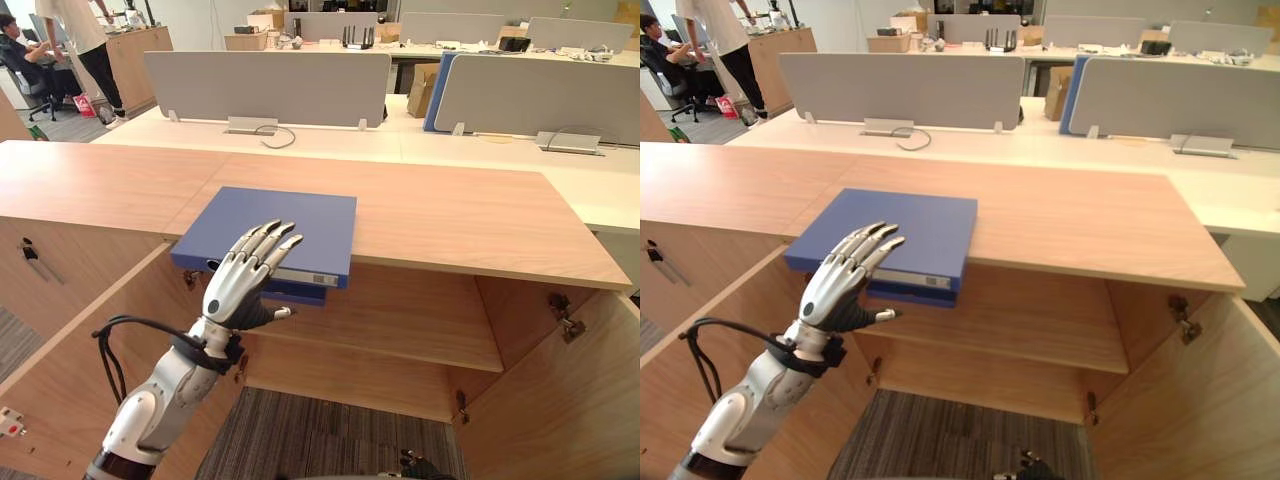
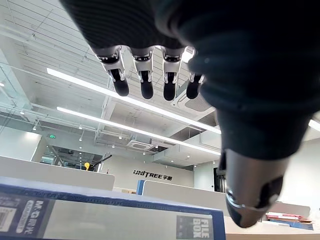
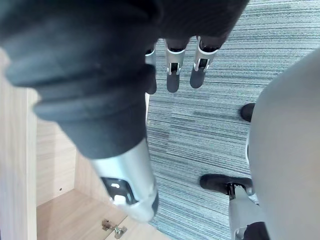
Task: Walk over to the cabinet, pick up the folder, carry it to the office cabinet, place the folder inside the office cabinet, then close the office cabinet door
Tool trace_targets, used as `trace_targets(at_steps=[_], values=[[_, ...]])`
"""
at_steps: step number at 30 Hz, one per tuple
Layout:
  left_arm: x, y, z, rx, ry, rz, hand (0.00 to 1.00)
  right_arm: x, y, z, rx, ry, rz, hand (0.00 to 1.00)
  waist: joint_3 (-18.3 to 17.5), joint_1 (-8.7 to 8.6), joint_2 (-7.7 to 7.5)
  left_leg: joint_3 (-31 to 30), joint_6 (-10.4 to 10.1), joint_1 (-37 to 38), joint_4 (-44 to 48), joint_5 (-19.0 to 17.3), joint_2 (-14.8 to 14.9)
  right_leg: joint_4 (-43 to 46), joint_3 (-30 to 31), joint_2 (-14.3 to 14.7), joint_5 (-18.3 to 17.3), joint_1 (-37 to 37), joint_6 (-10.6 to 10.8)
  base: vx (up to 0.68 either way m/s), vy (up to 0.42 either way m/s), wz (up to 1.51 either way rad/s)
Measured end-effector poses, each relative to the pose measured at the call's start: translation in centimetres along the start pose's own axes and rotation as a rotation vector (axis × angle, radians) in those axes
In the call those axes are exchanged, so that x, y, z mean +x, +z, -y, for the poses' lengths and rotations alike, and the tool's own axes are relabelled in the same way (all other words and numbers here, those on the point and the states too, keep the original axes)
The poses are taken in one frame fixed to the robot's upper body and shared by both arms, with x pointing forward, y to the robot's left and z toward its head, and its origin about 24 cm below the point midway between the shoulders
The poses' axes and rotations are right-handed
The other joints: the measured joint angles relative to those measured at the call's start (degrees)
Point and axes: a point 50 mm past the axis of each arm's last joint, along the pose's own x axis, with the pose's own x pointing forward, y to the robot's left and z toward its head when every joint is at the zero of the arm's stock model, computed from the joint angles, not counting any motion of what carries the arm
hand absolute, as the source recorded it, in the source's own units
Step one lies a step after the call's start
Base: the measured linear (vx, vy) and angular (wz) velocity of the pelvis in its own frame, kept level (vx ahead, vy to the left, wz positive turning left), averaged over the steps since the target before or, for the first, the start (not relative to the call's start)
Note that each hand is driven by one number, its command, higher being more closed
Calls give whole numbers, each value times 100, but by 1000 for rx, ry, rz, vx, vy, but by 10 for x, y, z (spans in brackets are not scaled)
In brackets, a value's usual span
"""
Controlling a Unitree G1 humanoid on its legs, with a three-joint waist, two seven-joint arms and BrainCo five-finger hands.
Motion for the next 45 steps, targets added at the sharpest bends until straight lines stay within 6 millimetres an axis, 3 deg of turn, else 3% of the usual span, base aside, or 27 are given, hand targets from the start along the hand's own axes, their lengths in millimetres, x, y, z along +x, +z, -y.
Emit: trace_targets(at_steps=[18, 35, 45], values=[[-11, -48, 37, 116, -117, -247, 0, 2, 8, -5, 1, 9, 17, 0, 153, -131, -81, 137, -35, 100, 1, -92, 0, -130, 117, 0, 1, 113, 1, -3, -4, -4], [-6, -61, 44, 231, -110, -279, 0, 3, 13, -8, -38, 9, 28, 0, 184, -258, -102, 219, -61, 191, 0, -141, 1, -154, 187, -6, 0, 181, 3, -17, 2, -2], [-2, -60, 47, 256, -128, -241, 0, 3, 16, -10, -72, 13, 34, 0, 187, -298, -99, 221, -67, 192, 0, -145, -1, -154, 188, -10, 0, 181, 3, 0, 0, 0]])
